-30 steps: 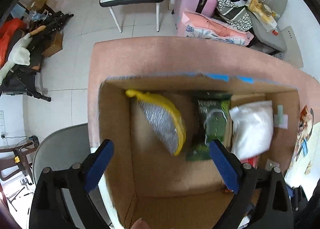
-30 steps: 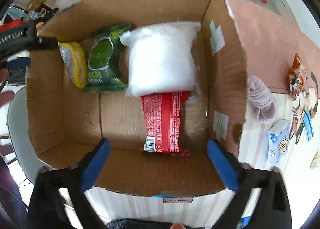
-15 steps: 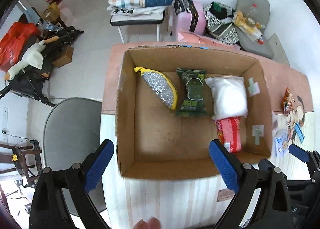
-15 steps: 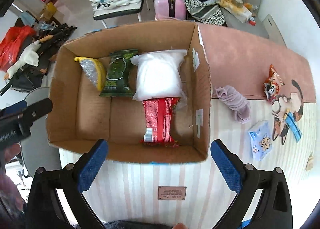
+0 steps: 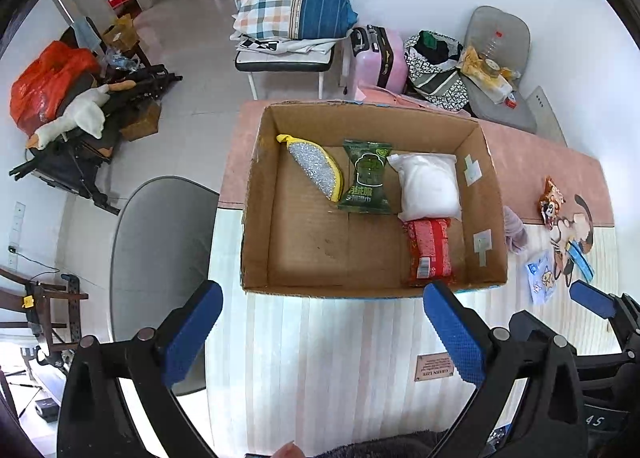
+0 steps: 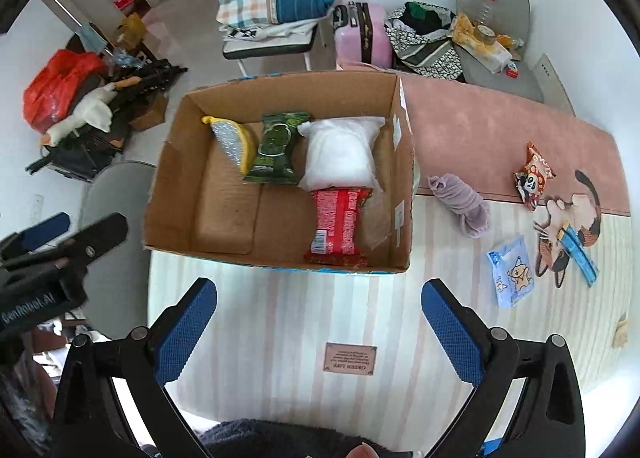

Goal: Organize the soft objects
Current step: 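Grasp the blue cartoon pack with the right tool while the left tool grasps the lilac cloth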

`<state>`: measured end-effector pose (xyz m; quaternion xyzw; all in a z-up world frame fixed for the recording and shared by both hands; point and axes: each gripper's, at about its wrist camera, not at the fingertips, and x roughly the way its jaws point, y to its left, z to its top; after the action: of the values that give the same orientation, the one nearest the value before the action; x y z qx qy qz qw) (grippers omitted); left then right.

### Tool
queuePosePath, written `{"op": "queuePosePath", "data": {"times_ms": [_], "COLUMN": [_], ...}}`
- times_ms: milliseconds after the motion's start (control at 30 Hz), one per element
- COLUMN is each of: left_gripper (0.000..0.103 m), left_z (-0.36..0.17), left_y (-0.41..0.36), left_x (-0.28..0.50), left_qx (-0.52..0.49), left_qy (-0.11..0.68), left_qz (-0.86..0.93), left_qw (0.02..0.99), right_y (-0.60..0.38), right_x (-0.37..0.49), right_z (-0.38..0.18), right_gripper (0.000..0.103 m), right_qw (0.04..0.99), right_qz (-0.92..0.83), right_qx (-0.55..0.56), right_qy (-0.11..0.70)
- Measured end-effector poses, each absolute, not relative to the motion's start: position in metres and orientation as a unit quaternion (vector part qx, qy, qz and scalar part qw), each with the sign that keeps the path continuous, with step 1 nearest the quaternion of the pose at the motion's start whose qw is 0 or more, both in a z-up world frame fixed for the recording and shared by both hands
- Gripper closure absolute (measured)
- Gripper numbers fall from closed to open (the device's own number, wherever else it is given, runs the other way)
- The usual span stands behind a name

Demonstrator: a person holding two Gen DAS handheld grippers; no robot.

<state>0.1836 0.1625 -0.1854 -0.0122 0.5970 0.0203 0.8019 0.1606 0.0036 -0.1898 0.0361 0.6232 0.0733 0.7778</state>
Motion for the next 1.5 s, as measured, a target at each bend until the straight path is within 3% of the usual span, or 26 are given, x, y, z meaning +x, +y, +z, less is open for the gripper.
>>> {"op": "queuePosePath", "data": {"times_ms": [300,633,1033,1100,1167,1367,1400,1500], "left_gripper": [0.0,0.0,0.004,0.004,0.004,0.005,0.014,0.027], "left_z": [-0.186,-0.302,-0.406,-0.42,-0.43,-0.46,-0.464,-0.463], "left_y": [0.061,-0.116,-0.174,-0.179,-0.183,-0.186,-0.184,-0.177], "left_x": [0.205,0.292,0.346,0.35,0.353,0.358,0.358,0.355], "left_qx": [0.002,-0.031,-0.032,-0.031,-0.037,-0.034,-0.03,-0.045], "left_qy": [0.611,0.75,0.815,0.822,0.825,0.831,0.831,0.823], "left_qz": [-0.017,-0.084,-0.024,-0.016,-0.01,0.021,0.028,0.029], "left_qw": [0.791,0.656,0.578,0.569,0.563,0.555,0.555,0.565], "right_y": [-0.088,-0.264,-0.289,-0.294,-0.3,-0.343,-0.349,-0.357], "right_x": [0.16,0.193,0.208,0.206,0.202,0.183,0.181,0.18], "right_z": [-0.185,-0.311,-0.415,-0.424,-0.428,-0.421,-0.418,-0.415], "right_gripper": [0.0,0.0,0.0,0.005,0.017,0.019,0.019,0.019], "right_qw": [0.78,0.701,0.636,0.627,0.624,0.624,0.625,0.62], "right_qz": [0.042,-0.065,-0.003,0.003,0.0,-0.049,-0.05,-0.045], "right_qx": [0.072,0.076,0.125,0.134,0.128,0.122,0.125,0.13], "right_qy": [0.62,0.706,0.761,0.767,0.771,0.77,0.769,0.772]}}
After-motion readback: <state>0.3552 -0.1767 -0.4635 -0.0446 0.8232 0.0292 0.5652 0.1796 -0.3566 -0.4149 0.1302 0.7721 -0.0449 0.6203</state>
